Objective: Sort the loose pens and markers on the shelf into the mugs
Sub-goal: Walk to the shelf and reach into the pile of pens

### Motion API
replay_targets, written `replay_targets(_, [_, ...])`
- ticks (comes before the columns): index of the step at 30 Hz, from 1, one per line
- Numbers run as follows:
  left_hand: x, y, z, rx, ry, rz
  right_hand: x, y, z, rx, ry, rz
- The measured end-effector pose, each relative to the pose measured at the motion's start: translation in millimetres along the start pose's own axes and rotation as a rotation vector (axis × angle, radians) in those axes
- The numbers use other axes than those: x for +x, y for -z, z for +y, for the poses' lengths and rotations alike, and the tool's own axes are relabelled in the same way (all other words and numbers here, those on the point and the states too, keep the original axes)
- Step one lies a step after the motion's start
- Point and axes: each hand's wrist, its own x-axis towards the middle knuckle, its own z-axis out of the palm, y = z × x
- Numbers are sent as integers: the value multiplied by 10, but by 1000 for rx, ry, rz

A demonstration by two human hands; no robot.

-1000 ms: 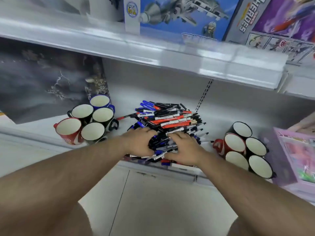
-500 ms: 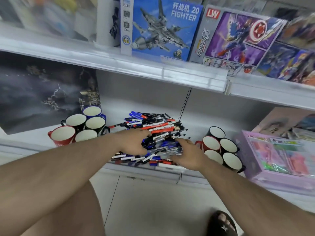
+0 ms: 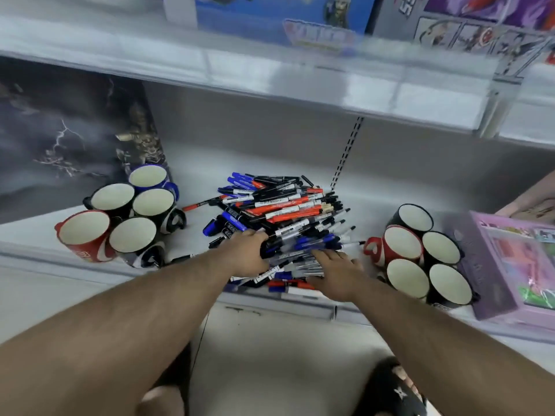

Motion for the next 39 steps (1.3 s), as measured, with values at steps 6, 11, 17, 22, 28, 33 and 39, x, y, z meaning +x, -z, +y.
replay_targets(6, [431, -481, -225, -50, 161, -36, 621, -448, -25, -184, 144, 35])
replay_targets(11, [650, -639, -493, 45, 220, 11, 1098, -444, -70, -6, -34, 73])
replay_targets(17, [919, -543, -619, 26, 324, 60, 1188, -292, 65, 214, -194, 62])
replay_targets(22, [1038, -543, -594, -98, 400, 57, 895, -585, 196, 156, -241, 30])
replay_targets(28, [1018, -721, -327, -70, 167, 70, 962, -638, -158, 22, -149, 64])
replay_targets(33, [974, -646, -463, 181, 92, 217, 965, -401, -39, -200, -25, 113])
replay_targets(39, [952, -683, -633, 179, 116, 96, 1007, -343, 161, -297, 148, 82])
